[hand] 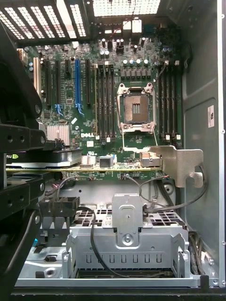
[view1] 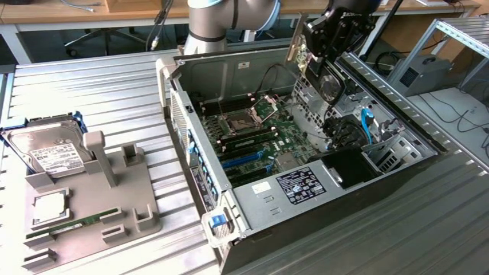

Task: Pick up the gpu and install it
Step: 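Insert the gpu into the slot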

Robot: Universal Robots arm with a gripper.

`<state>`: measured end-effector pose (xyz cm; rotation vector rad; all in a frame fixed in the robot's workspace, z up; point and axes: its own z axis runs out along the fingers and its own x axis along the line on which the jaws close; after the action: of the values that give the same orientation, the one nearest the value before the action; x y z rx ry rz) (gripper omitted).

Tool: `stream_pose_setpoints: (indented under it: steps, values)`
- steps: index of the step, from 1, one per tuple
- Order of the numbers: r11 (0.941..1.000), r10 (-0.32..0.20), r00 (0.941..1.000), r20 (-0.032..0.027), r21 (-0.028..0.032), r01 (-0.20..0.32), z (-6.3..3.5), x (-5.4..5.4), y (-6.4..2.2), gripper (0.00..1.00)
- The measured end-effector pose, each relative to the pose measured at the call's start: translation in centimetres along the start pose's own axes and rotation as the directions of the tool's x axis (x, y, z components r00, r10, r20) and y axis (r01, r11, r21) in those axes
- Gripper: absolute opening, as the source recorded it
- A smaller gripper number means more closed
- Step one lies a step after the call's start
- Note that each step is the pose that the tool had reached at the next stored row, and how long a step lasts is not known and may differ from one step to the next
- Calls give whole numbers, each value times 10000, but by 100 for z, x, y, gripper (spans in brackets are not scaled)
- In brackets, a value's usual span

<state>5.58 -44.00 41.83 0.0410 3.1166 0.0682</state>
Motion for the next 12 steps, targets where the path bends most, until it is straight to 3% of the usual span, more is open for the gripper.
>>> stream_pose_setpoints:
  steps: [5, 8, 12]
  values:
    - [9972, -746, 9972, -32, -19, 746, 1, 0, 0, 27]
    - [9865, -1635, 9865, -70, -41, 1635, 2, 0, 1, 27]
    - [9726, -2326, 9725, -98, -52, 2326, 4, 0, 2, 27]
